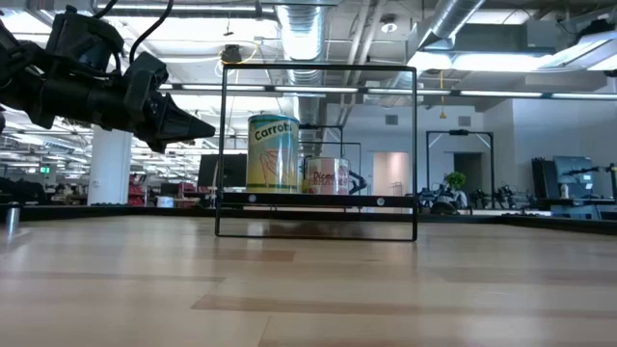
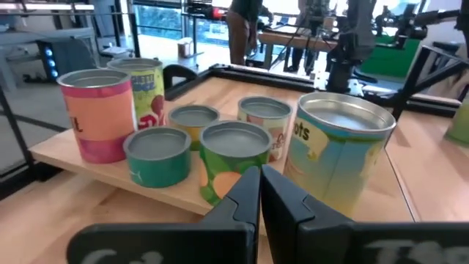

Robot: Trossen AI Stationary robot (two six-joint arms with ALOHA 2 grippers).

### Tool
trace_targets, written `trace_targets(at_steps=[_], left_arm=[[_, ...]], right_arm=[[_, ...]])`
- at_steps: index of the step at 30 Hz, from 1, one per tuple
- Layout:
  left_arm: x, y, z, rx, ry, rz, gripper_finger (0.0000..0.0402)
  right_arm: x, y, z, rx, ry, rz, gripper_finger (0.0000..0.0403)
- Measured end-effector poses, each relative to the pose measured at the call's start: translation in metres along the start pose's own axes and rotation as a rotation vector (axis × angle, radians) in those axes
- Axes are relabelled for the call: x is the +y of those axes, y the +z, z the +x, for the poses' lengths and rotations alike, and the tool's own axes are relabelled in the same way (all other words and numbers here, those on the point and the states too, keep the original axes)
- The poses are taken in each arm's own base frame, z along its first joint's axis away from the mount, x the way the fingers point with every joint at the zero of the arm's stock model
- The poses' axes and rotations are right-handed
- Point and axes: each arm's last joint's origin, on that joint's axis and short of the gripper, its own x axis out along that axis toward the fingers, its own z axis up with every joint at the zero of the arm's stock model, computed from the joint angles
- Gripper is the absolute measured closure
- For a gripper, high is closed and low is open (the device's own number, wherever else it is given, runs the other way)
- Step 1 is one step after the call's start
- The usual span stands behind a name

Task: Pick and place cans onto a shelf
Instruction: Put the large canned oranges on the shelf aligned with the large canned carrots

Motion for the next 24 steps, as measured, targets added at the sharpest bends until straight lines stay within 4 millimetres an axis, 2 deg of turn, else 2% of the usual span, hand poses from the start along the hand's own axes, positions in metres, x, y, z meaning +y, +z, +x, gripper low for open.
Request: trace_targets(at_steps=[7,11,17,24], left_arm=[[0.0,-0.001,0.0,0.005,-0.001,0.004,0.04],[0.0,-0.001,0.0,0.009,0.0,0.005,0.04],[0.0,-0.001,0.0,0.011,0.0,0.005,0.04],[0.0,-0.001,0.0,0.011,0.0,0.005,0.04]], right_arm=[[0.033,-0.02,0.012,0.153,-0.038,0.079,0.0381],[0.044,-0.023,0.032,0.209,-0.058,0.082,0.0379],[0.05,-0.007,0.059,0.214,-0.1,-0.026,0.0398],[0.047,0.019,0.067,0.17,-0.099,-0.099,0.0389]])
